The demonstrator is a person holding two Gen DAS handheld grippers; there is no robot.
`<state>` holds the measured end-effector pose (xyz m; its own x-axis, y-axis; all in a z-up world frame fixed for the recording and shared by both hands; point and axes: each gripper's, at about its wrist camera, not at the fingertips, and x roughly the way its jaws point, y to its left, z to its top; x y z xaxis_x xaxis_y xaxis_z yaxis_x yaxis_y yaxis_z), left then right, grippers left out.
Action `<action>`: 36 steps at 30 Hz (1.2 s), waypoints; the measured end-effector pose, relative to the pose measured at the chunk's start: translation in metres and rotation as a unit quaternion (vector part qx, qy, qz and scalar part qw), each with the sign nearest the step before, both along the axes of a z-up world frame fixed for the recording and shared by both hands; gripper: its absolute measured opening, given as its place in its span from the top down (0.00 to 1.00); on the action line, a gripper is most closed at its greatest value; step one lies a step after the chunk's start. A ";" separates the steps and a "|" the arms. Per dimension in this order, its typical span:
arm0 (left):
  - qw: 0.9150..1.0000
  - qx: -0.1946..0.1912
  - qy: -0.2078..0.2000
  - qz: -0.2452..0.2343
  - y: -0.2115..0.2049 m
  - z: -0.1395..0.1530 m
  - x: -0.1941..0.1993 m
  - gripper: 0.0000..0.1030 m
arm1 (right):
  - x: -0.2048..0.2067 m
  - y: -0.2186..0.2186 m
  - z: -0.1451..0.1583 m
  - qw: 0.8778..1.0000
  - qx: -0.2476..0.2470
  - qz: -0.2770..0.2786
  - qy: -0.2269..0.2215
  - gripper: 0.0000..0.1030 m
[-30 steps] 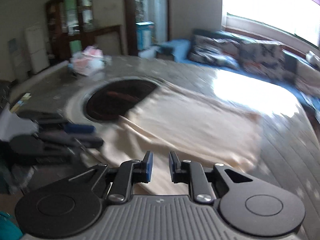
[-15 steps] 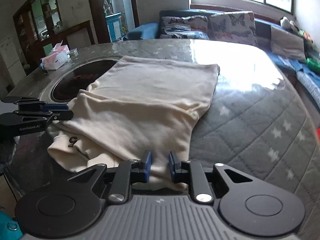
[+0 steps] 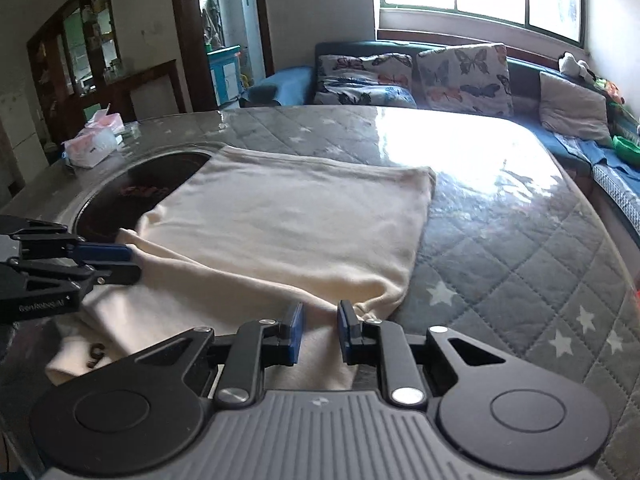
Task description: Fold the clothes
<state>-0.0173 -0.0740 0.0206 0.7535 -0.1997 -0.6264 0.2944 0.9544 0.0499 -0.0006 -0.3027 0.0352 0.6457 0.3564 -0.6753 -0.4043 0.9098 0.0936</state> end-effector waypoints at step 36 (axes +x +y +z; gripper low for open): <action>0.991 0.086 -0.045 -0.095 0.014 0.007 -0.076 0.62 | -0.076 -0.002 0.006 0.998 -0.039 0.046 0.001 0.75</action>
<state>-0.0928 -0.0595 0.0281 0.7674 -0.2392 -0.5949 0.4549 0.8570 0.2423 -0.0763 -0.3047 0.0413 0.6114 0.3606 -0.7044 -0.4861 0.8736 0.0252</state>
